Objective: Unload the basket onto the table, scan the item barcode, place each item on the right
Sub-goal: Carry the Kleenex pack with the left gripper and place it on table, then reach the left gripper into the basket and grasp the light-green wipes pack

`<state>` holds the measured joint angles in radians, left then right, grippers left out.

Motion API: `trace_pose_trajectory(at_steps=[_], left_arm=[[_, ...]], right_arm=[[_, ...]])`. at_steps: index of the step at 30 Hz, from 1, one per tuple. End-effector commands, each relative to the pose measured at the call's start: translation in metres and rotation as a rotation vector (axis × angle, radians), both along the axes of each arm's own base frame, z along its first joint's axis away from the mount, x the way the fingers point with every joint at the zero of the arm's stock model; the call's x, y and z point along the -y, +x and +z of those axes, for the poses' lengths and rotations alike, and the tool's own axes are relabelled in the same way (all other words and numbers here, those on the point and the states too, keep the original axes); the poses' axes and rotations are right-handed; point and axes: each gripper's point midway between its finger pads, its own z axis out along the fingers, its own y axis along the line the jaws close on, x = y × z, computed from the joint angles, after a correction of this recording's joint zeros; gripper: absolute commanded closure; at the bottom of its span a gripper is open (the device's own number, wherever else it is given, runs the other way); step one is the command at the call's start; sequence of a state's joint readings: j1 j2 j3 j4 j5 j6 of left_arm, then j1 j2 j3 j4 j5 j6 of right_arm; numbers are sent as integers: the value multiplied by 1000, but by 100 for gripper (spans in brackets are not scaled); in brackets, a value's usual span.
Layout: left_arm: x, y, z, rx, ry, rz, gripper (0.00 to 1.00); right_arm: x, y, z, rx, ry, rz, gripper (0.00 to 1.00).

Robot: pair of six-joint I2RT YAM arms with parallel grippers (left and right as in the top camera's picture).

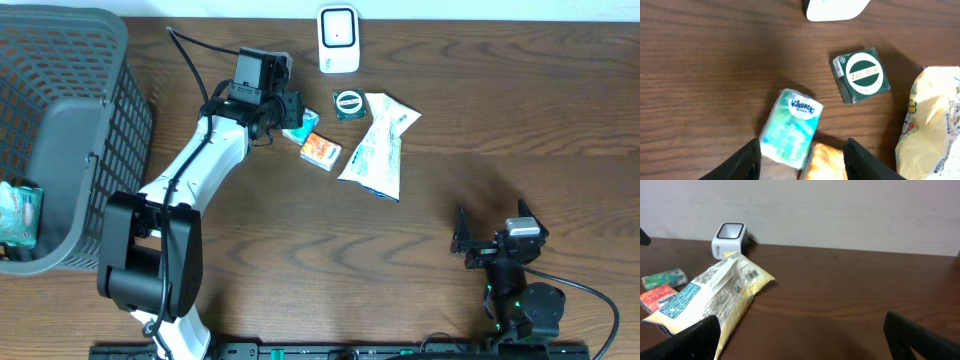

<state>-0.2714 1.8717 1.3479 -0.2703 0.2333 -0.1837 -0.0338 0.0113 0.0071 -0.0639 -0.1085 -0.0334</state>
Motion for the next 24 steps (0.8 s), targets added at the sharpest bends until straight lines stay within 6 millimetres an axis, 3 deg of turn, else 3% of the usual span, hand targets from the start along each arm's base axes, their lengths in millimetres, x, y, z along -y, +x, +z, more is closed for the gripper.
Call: trace_pose_trajectory(at_steps=[1, 2, 3, 4, 8, 9, 10, 12, 15, 18, 21, 22, 24], left_arm=[[-4, 6, 45, 111, -18, 9, 38], [-7, 7, 57, 138, -24, 16, 38], [-19, 7, 87, 205, -31, 45, 37], [-28, 7, 101, 237, -26, 69, 36], [-89, 0, 168, 390, 30, 242, 30], [-109, -5, 186, 430, 50, 300, 29], [-166, -23, 223, 514, 120, 477, 28], [-214, -41, 243, 550, 189, 630, 27], [-279, -69, 252, 548, 304, 837, 27], [-337, -95, 242, 468, 487, 944, 27], [-385, -114, 218, 341, 609, 988, 27], [-409, -124, 197, 242, 673, 983, 27], [-427, -134, 173, 128, 732, 952, 27]], right_arm=[[0, 0, 0, -1, 11, -1, 1], [0, 0, 0, -1, 11, 0, 1], [0, 0, 0, -1, 11, 0, 1], [0, 0, 0, -1, 11, 0, 1], [0, 0, 0, -1, 11, -1, 1], [0, 0, 0, -1, 11, -1, 1], [0, 0, 0, -1, 11, -1, 1], [0, 0, 0, 0, 11, -1, 1], [0, 0, 0, -1, 11, -1, 1], [0, 0, 0, -1, 11, -1, 1], [0, 0, 0, -1, 11, -1, 1], [0, 0, 0, -1, 11, 0, 1], [0, 0, 0, -1, 11, 0, 1]])
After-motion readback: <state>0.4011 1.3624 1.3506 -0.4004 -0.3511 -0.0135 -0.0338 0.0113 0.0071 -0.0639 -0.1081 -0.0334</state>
